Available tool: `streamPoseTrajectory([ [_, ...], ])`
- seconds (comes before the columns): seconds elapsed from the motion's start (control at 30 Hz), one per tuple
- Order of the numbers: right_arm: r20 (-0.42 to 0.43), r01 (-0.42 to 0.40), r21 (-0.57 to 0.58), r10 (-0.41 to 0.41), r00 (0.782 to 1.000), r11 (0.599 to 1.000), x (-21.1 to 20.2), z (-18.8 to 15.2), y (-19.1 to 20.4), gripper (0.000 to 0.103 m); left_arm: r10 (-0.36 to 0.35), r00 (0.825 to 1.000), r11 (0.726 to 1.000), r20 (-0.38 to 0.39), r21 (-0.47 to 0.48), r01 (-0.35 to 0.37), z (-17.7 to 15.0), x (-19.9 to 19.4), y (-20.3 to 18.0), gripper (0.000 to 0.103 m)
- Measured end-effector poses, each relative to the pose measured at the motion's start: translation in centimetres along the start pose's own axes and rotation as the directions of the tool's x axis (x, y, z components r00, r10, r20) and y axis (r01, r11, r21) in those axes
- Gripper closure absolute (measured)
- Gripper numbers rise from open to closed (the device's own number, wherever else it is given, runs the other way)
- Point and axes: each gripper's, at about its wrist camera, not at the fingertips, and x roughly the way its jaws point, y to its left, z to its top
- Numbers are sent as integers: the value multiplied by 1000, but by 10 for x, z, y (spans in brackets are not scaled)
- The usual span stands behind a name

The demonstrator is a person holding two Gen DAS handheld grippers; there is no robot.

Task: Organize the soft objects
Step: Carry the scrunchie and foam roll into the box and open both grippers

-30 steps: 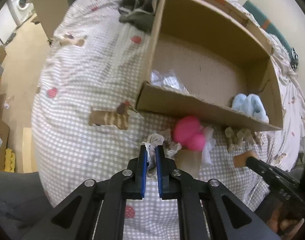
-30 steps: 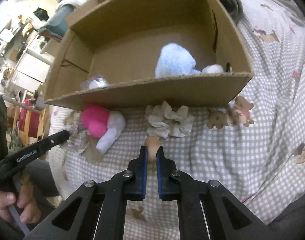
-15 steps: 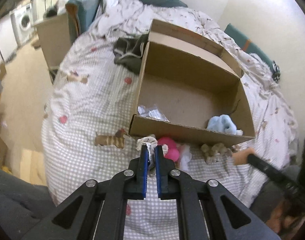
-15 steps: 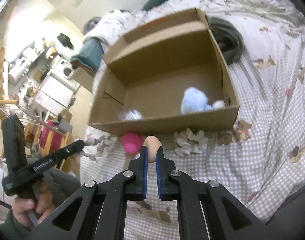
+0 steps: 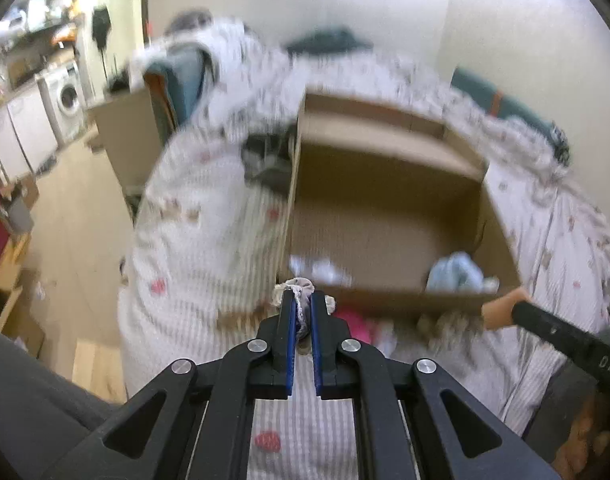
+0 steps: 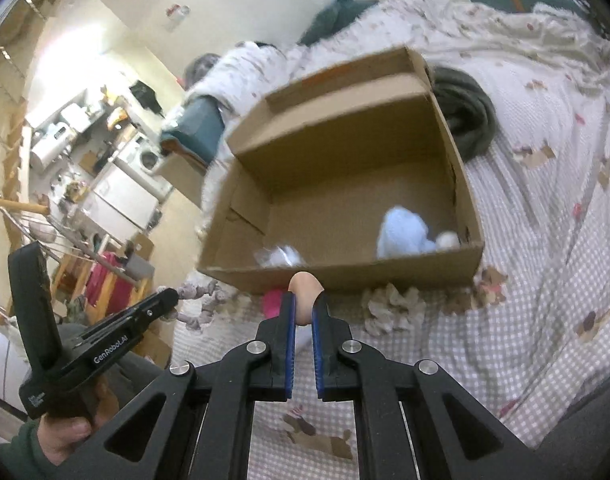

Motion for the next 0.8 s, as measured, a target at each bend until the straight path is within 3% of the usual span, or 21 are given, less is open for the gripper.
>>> streamPoseTrajectory([
  [0.07, 35, -12, -13, 13, 999, 1000, -8, 2, 4, 94, 0, 996, 1000, 84, 10, 0, 8, -17, -3, 96],
  [0.2, 85, -29, -25, 31, 996, 999, -21, 14, 7, 94, -32, 990, 999, 135, 18, 30, 26, -28, -8, 96],
  [0.33, 109, -29, -41, 33, 993, 999, -25, 37, 9, 94, -64, 989, 998, 137, 30, 60, 56, -25, -15, 96],
  [0.53, 131, -9, -86, 21, 991, 996, -15, 78, 5, 94, -57, 990, 997, 132, 60, 49, 103, 4, -22, 96],
  [0.67, 118, 19, -95, -8, 993, 995, 5, 93, -6, 94, -36, 994, 997, 105, 72, 29, 113, 38, -25, 96],
  [0.8, 67, 54, -48, -51, 996, 997, 30, 88, -28, 94, -34, 998, 996, 61, 79, 29, 102, 72, -26, 96],
])
